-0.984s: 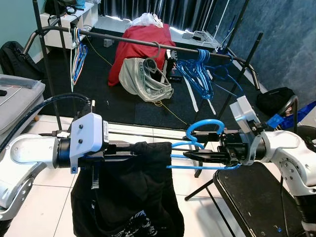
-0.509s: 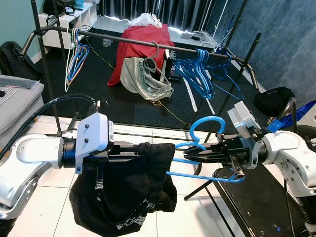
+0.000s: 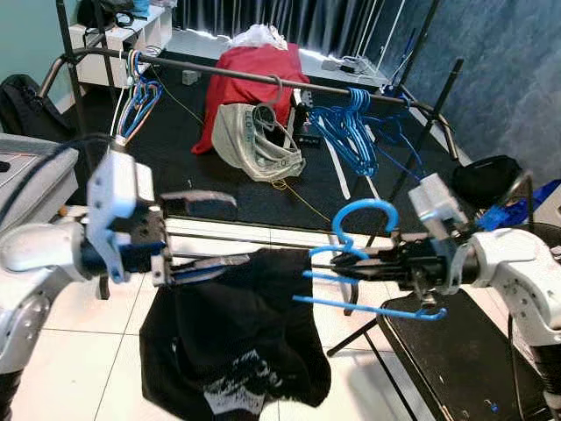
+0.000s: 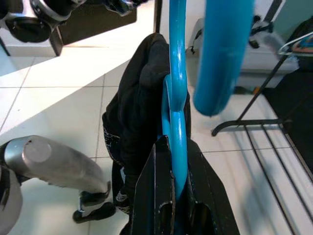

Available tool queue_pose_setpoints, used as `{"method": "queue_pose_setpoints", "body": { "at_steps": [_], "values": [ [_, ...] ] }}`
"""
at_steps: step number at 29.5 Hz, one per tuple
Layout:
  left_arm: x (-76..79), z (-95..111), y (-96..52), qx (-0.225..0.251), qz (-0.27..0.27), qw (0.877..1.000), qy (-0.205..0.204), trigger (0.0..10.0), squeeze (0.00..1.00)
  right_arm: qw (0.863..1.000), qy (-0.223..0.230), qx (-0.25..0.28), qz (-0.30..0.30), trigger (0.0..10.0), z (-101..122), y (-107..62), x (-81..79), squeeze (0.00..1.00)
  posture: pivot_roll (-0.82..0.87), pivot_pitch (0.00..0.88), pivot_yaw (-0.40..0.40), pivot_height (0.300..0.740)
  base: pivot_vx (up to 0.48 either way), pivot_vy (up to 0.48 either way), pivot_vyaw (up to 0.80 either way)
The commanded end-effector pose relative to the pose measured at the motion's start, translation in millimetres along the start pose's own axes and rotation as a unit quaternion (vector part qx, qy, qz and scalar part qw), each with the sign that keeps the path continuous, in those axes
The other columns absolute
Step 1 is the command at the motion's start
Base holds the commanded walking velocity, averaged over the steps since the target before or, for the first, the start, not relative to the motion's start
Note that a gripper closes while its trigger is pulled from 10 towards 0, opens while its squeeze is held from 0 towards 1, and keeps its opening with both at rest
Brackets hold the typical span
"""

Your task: Hang hanger

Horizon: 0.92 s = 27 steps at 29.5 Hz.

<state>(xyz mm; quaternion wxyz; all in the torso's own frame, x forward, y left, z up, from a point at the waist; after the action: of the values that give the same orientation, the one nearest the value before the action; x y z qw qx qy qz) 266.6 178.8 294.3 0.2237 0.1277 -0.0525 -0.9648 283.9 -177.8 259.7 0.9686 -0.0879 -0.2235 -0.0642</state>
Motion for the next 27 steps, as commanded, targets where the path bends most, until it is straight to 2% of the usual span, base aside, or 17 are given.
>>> {"method": "queue_pose_setpoints", "body": {
  "at_steps": [1, 3, 4, 7, 10, 11, 16, 24, 27],
  "values": [
    [-9.6, 5, -8.7, 0.022, 0.03, 0.999, -0.003, 10.0, 1.0, 0.999, -0.02, 0.019, -0.027, 0.0, 16, -13.9, 7.7, 0.0, 0.04, 0.037, -0.147, 0.74, 0.0, 0.0, 0.0],
    [-9.6, 5, -8.7, 0.022, 0.03, 0.999, -0.003, 10.0, 1.0, 0.999, -0.02, 0.019, -0.027, 0.0, 16, -13.9, 7.7, 0.0, 0.04, 0.037, -0.147, 0.74, 0.0, 0.0, 0.0],
    [-14.9, 5, -15.4, 0.028, 0.048, 0.998, -0.008, 10.0, 0.0, 0.999, -0.023, 0.024, -0.036, 0.0, 20, -18.4, 9.8, 0.0, 0.04, 0.04, -0.145, 0.74, 0.0, 0.0, 0.0],
    [-17.8, 2, -25.6, 0.041, 0.05, 0.997, -0.036, 10.0, 0.0, 0.997, -0.034, 0.039, -0.054, 0.0, 28, -24.2, 14.0, 0.0, 0.04, 0.041, -0.141, 0.74, 0.0, 0.0, 0.0],
    [-16.8, -2, -28.0, 0.042, 0.045, 0.997, -0.05, 10.0, 0.0, 0.996, -0.039, 0.046, -0.061, 0.0, 32, -25.9, 16.3, 0.0, 0.04, 0.041, -0.141, 0.74, 0.0, 0.0, 0.0],
    [-14.9, -9, -27.8, 0.032, 0.04, 0.997, -0.059, 10.0, 0.0, 0.995, -0.044, 0.054, -0.066, 0.0, 35, -26.0, 18.1, 0.0, 0.03, 0.04, -0.138, 0.74, 0.0, 0.0, 0.0],
    [1.8, -29, -16.4, -0.006, -0.005, 0.997, -0.077, 10.0, 0.0, 0.994, -0.051, 0.074, -0.063, 0.0, 41, -18.8, 20.0, 0.0, 0.03, 0.039, -0.137, 0.74, 0.0, 0.0, 0.0],
    [7.1, -35, -12.4, -0.017, -0.02, 0.996, -0.08, 10.0, 0.0, 0.994, -0.051, 0.079, -0.058, 0.0, 42, -16.3, 20.8, 0.0, 0.03, 0.038, -0.139, 0.74, 0.0, 0.0, 0.0],
    [9.2, -40, -6.3, -0.029, -0.02, 0.996, -0.079, 10.0, 0.0, 0.994, -0.051, 0.083, -0.057, 0.0, 43, -15.0, 21.8, 0.0, 0.03, 0.037, -0.141, 0.74, 0.0, 0.0, 0.0]
  ]
}}
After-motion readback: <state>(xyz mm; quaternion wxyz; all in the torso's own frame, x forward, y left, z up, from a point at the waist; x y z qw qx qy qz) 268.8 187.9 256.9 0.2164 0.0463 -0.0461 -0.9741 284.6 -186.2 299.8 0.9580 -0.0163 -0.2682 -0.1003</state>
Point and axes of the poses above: a point about 5 cm out from each wrist's last joint towards the gripper, its own y axis pointing out of the wrist towards the gripper, its own z axis along the axis of the wrist's last joint, x = y × z, the point moved 2 cm from there along y, pointing out of the wrist towards the gripper, and after that the axes turned 15 degrees about -y, right-handed, at the moved point
